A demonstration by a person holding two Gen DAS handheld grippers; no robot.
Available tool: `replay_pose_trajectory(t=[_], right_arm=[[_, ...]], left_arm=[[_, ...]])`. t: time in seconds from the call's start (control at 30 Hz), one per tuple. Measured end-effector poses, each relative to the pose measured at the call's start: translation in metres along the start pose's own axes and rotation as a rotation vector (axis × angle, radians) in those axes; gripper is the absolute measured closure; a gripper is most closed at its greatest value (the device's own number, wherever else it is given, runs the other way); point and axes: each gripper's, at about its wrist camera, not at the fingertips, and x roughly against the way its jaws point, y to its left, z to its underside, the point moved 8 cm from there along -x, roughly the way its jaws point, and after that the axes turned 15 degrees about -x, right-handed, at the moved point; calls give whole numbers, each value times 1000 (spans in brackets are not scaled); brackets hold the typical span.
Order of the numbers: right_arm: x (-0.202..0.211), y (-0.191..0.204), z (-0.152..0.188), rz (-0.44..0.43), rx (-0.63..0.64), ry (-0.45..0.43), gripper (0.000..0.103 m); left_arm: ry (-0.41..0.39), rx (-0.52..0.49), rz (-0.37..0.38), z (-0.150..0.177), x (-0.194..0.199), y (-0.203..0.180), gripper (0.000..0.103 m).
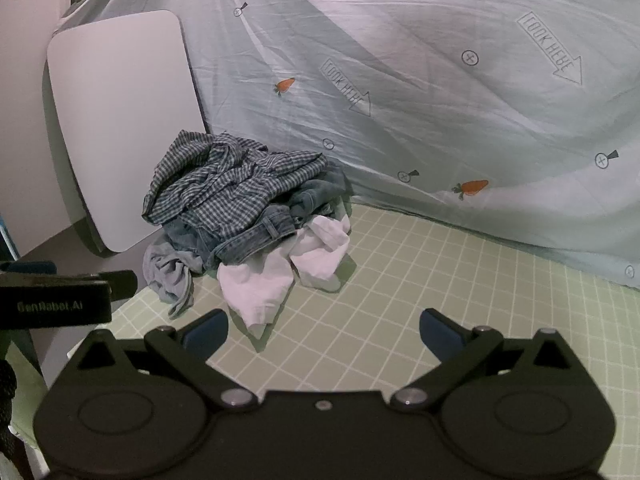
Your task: Fold clothes
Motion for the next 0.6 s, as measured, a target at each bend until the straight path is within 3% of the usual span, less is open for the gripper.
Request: replay_pose_trajectory(t=[0.6], right_arm=[[-1,3,2,3,0,10,0]], left_arm=[[3,18,1,4,1,2,0]])
